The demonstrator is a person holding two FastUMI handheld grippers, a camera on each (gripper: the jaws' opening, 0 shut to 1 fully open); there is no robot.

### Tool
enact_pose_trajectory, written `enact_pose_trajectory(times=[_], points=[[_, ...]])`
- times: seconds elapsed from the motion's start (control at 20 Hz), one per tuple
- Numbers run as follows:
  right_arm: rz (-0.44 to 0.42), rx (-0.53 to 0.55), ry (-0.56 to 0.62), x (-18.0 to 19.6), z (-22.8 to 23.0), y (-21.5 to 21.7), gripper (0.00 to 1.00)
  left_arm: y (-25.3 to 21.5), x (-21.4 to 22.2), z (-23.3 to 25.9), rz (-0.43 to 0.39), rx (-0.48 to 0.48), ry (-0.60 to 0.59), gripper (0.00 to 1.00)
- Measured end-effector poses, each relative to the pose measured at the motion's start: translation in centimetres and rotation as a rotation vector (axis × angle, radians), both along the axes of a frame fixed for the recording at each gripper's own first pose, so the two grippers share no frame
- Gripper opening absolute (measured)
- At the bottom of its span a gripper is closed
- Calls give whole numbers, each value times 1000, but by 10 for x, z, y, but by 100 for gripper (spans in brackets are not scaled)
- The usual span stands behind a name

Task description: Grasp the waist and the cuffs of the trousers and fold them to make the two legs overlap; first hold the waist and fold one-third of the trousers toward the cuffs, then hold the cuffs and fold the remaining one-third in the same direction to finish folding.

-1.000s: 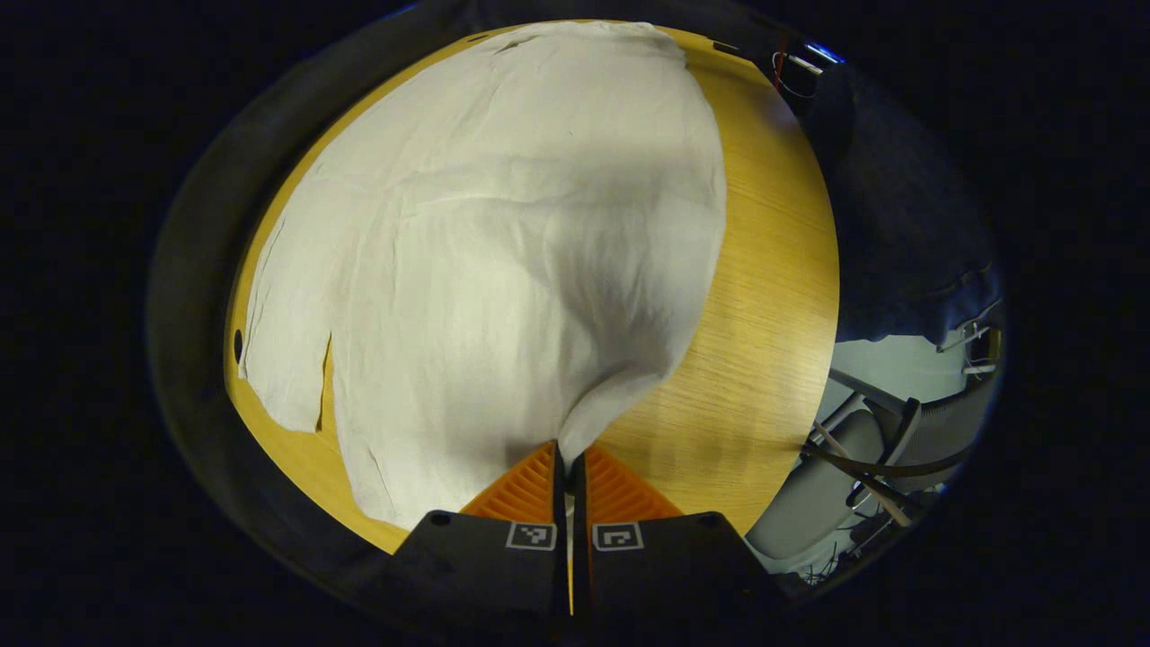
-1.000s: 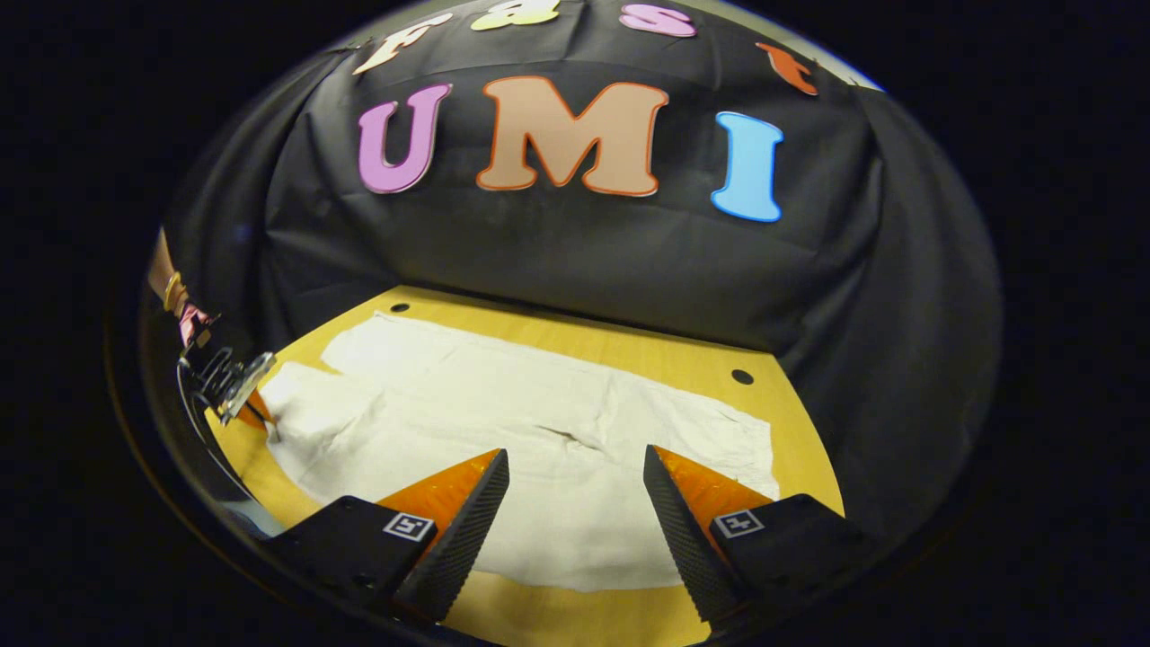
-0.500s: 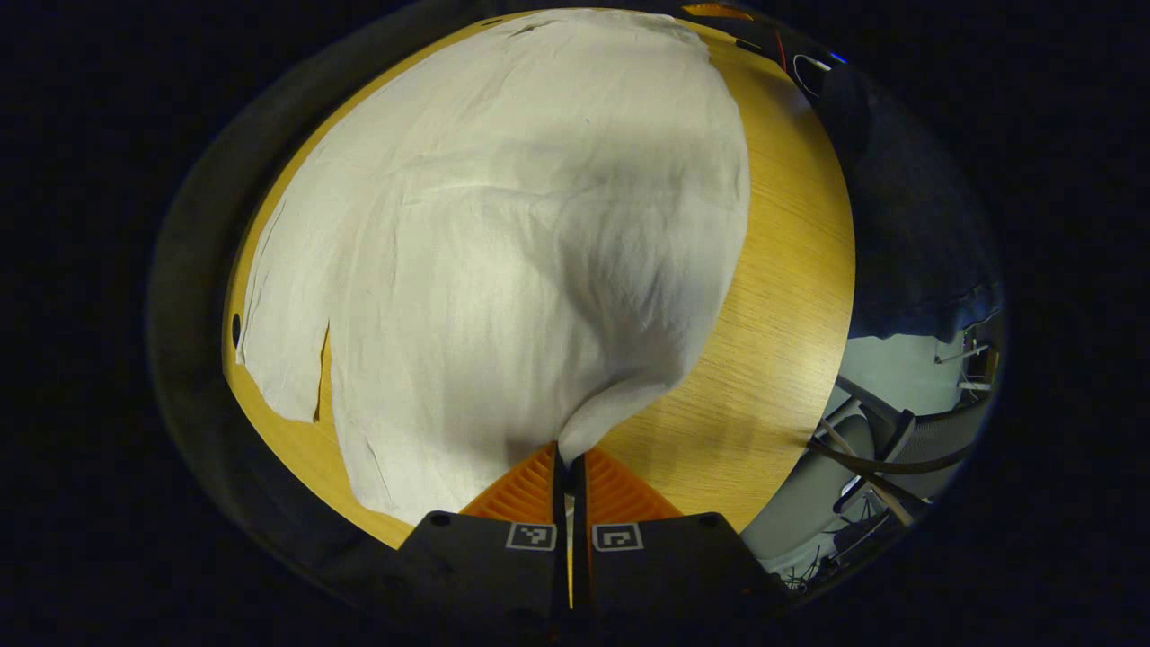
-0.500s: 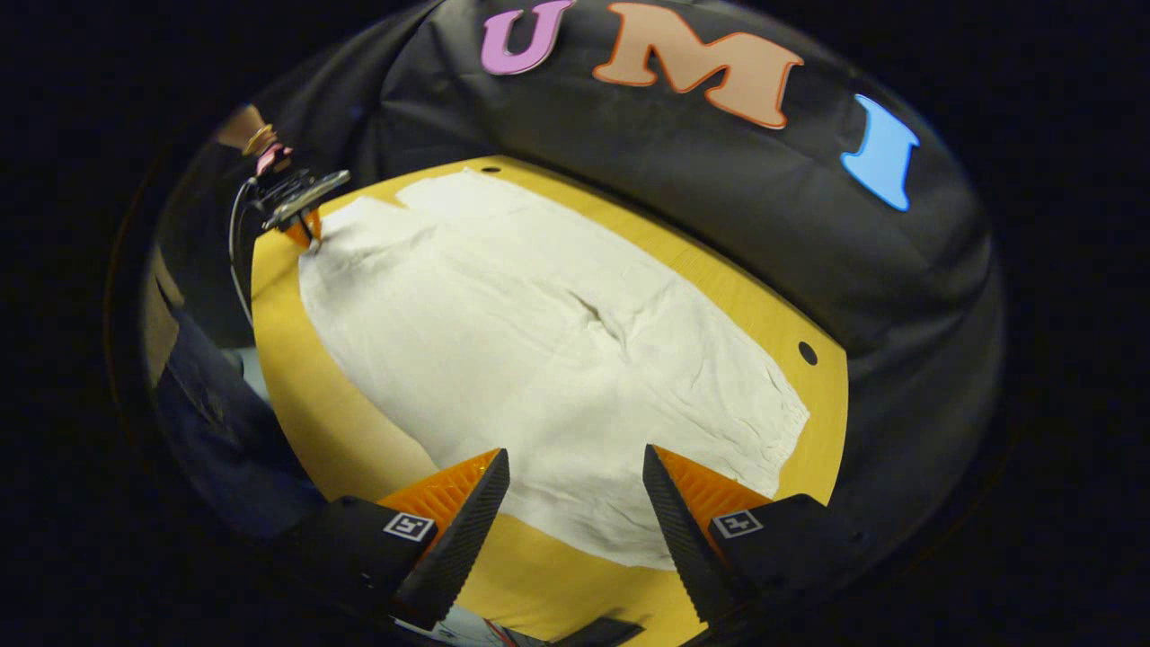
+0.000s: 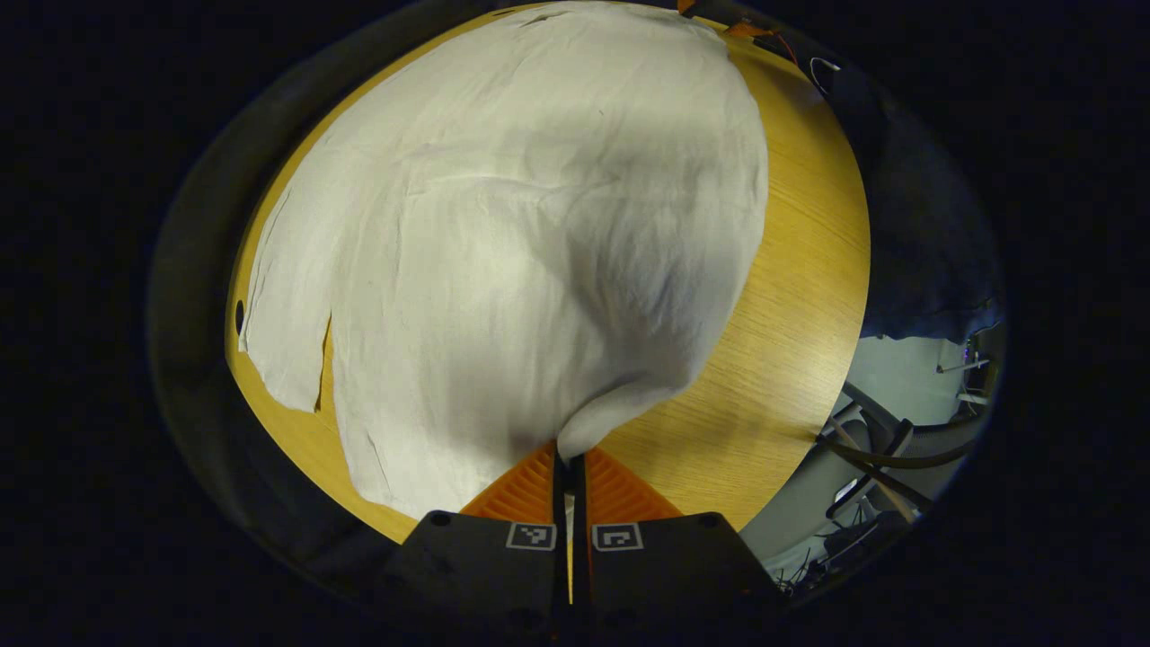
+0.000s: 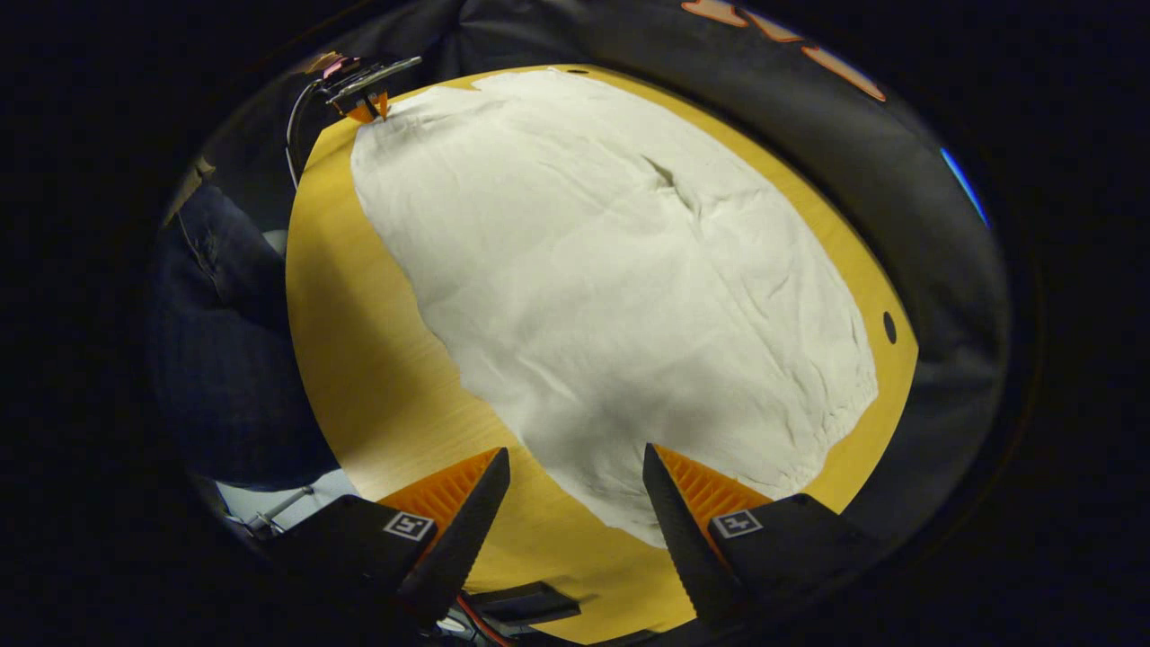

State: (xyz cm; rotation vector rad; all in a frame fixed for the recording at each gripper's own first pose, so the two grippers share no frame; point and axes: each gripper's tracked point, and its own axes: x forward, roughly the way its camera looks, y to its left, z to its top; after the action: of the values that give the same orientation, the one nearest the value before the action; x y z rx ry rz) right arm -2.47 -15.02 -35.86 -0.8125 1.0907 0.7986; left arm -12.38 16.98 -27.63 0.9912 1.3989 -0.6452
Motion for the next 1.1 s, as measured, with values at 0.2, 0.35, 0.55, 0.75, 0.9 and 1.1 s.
enact_pose_trajectory(times=[0.2, 0.35, 0.55, 0.75, 0.9, 1.1], points=[[24, -33, 58, 0, -13, -1, 95, 1, -1, 0, -3, 4, 6, 0], [30, -40, 93, -2, -16, 1, 90, 2, -1, 1, -8, 7, 16, 0], [31, -37, 90, 1, -15, 0, 69, 0, -1, 0, 5, -1, 32, 0], [1, -58, 55, 12, -13, -4, 32, -1, -1, -3, 9, -5, 49, 0], [-22, -72, 38, 17, -14, -7, 10, -1, -1, -3, 9, -16, 52, 0], [-34, -86, 17, 19, -12, -9, 6, -1, -2, -3, 27, -17, 41, 0]])
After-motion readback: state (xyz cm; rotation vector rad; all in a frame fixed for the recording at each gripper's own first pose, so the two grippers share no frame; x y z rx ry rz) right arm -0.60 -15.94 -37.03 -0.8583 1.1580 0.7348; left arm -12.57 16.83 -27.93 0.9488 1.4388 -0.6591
